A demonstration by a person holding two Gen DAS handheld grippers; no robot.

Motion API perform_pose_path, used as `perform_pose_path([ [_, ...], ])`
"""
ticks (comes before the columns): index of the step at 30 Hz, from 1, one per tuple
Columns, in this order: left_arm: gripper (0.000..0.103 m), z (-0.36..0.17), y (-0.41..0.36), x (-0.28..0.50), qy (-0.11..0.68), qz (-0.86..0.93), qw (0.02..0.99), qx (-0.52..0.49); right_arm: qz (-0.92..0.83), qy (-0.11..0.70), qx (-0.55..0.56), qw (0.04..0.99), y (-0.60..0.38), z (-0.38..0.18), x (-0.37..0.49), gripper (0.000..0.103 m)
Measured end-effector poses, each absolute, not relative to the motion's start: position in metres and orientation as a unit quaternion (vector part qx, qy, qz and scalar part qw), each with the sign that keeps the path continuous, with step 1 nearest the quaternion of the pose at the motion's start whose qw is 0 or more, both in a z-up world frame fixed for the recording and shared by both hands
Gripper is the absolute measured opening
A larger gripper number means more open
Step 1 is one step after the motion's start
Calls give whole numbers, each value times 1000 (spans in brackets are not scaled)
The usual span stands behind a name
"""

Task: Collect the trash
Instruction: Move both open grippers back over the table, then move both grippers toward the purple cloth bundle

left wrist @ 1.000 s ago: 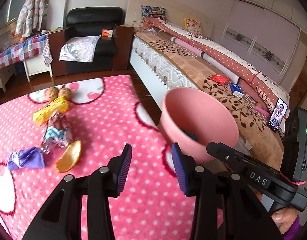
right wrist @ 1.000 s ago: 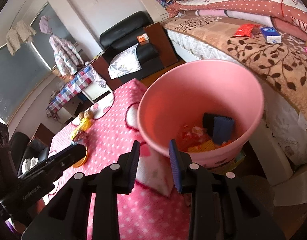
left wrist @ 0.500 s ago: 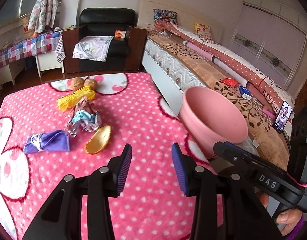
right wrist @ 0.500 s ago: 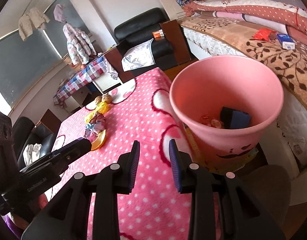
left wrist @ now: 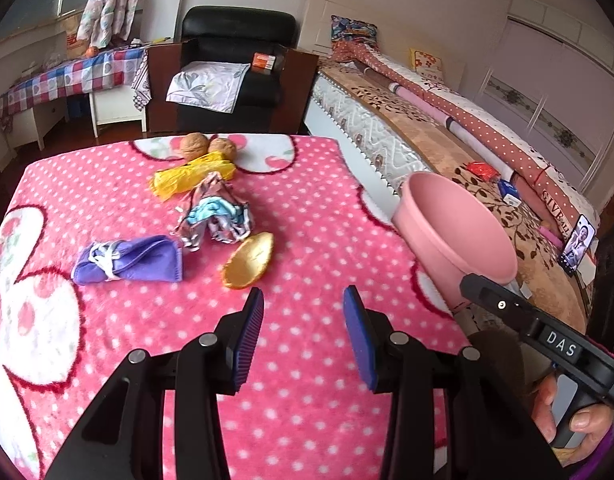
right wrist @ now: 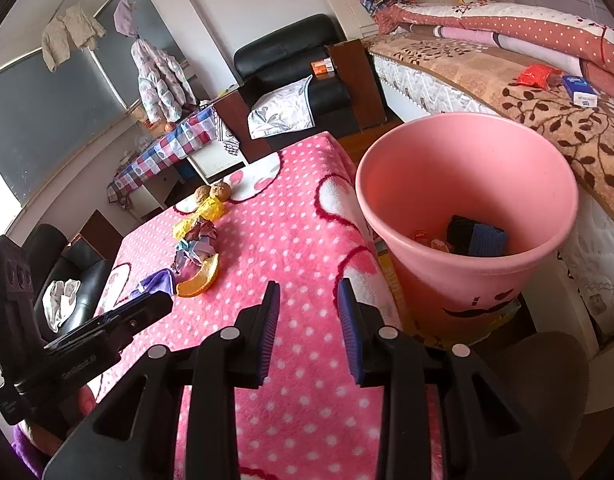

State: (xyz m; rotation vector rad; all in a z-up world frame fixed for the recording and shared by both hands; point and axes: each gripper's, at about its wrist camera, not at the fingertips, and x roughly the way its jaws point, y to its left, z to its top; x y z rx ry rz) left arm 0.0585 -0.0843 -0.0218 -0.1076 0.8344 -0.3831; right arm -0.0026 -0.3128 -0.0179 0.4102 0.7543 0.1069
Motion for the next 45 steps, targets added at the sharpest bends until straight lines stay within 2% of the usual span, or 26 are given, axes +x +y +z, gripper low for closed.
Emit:
perform_pose_path([
  [36, 41, -46, 27, 68, 413, -89, 904, -59, 80, 401, 173, 896, -278, -38, 25, 30],
  [39, 51, -40, 25, 77, 405, -107, 908, -18, 84, 407, 167, 894, -273, -40, 28, 30],
  [45, 55, -41, 16, 95, 407, -152, 898, 71, 92, 415, 154, 892, -262, -39, 35, 30],
])
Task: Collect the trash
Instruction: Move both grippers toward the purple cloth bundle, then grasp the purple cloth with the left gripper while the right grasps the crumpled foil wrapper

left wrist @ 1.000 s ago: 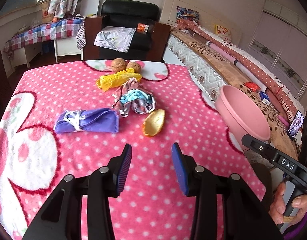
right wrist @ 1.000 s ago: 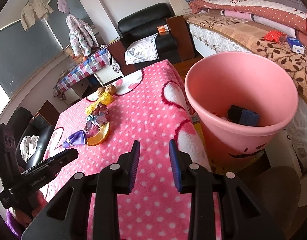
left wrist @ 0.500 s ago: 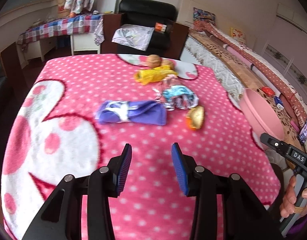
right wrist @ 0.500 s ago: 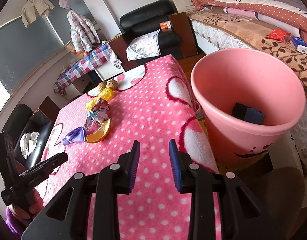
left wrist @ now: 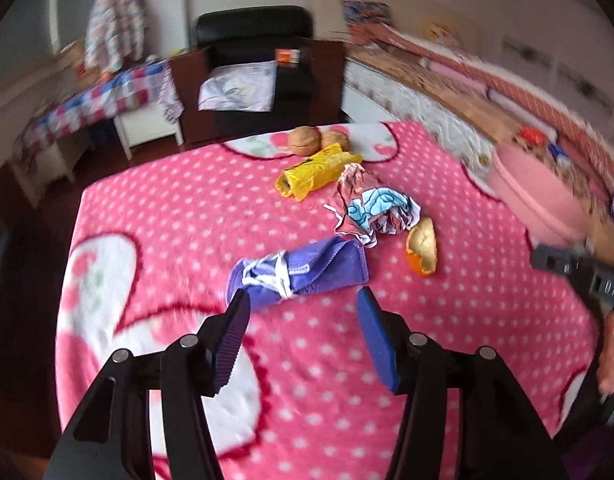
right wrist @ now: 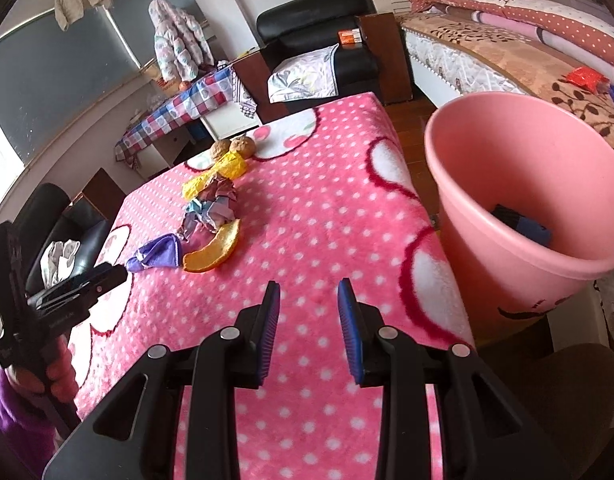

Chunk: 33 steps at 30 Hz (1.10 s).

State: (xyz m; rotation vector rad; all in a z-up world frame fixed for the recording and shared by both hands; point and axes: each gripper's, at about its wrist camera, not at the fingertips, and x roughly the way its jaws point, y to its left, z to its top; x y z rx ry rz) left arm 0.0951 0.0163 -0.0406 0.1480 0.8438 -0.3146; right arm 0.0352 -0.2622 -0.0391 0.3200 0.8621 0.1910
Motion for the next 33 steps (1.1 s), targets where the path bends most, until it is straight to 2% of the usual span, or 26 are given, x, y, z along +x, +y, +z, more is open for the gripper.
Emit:
perform_pose_path([
  [11, 55, -60, 3, 127, 413, -239, 861, 178, 96, 437, 147, 882, -241, -45, 62, 30],
  [13, 60, -64, 1, 132, 408, -245, 857, 200, 102, 440, 152, 879, -236, -44, 70, 30],
  [18, 60, -71, -1, 142, 403, -251, 848, 235, 134, 446, 174, 868, -227, -37, 89, 30],
  [22, 42, -68, 5, 151, 402, -246, 855, 216, 156, 440, 164, 869, -208, -25, 106, 30],
  [27, 26, -60, 22, 154, 414, -240, 862, 165, 173, 440, 145, 869, -189, -20, 125, 31],
  [30, 25, -53, 34, 151, 422, -237, 866, 124, 175, 449, 143, 864, -183, -25, 134, 42],
  [33, 25, -47, 45, 144, 425, -225, 872, 85, 177, 455, 137, 862, -178, -30, 141, 43],
])
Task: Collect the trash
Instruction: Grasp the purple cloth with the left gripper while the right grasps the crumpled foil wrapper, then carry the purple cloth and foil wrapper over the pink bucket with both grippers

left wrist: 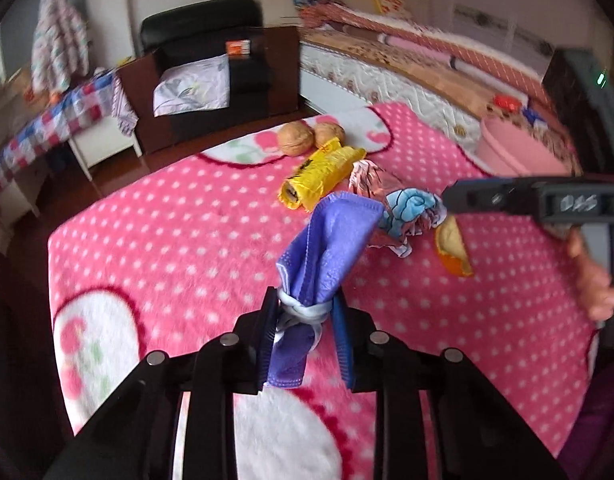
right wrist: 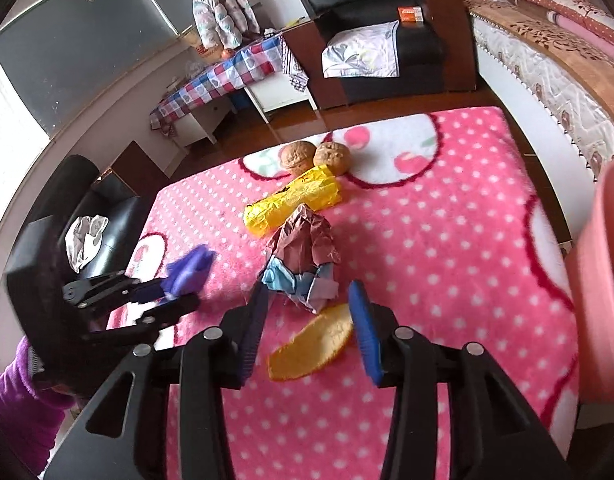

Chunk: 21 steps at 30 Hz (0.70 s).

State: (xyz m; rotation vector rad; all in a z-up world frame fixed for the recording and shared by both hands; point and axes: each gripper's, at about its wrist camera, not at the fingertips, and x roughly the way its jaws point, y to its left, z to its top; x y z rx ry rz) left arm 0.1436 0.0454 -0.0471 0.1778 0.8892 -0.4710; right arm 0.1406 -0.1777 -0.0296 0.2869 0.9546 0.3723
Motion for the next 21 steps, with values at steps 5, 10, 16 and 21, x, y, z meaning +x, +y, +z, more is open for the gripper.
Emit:
perform_pose_path([
  [5, 25, -46, 59, 133, 435, -212, 875, 30, 178, 466, 122, 858, -170, -39, 152, 44],
  [10, 25, -48, 65, 123, 441, -202, 874, -1, 184, 464, 88, 862, -153, -45, 162, 44],
  [16, 25, -49, 69, 113, 445, -189, 875, -28, 194, 450, 93, 867, -150, -47, 167, 40],
  [21, 25, -46, 69, 108, 444, -180, 877, -39, 197, 446, 107, 867, -157, -42, 162, 26],
])
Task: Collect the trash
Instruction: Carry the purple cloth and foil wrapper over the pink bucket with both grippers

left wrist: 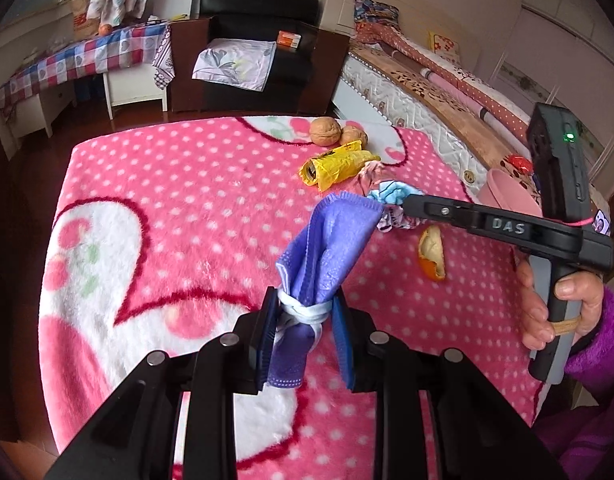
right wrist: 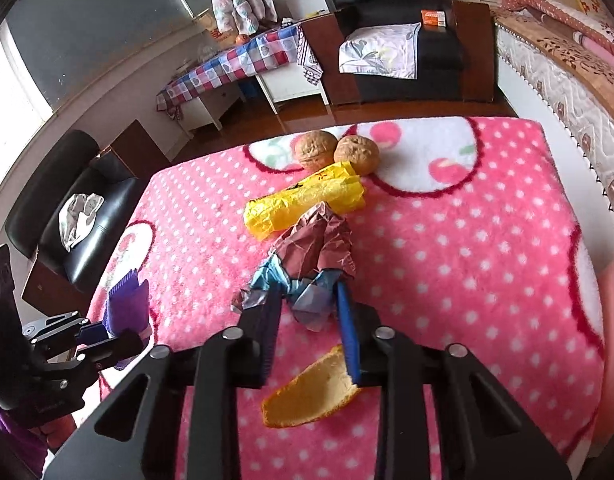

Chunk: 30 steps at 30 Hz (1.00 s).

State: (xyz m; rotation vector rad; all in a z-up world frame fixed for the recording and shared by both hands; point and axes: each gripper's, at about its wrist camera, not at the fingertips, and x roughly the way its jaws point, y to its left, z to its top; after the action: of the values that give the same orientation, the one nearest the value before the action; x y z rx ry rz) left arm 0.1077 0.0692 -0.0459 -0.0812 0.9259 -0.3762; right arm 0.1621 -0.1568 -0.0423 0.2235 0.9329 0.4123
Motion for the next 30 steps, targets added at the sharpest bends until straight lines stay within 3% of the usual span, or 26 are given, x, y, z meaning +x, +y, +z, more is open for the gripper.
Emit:
perform_pose_path([
  [15, 25, -19, 22, 93, 429, -182, 884, -35, 182, 402, 148, 885, -204, -6, 114, 25],
  [30, 25, 5, -79, 101, 423, -230, 876, -27, 114, 346, 152, 919, -294, 17, 63, 25],
])
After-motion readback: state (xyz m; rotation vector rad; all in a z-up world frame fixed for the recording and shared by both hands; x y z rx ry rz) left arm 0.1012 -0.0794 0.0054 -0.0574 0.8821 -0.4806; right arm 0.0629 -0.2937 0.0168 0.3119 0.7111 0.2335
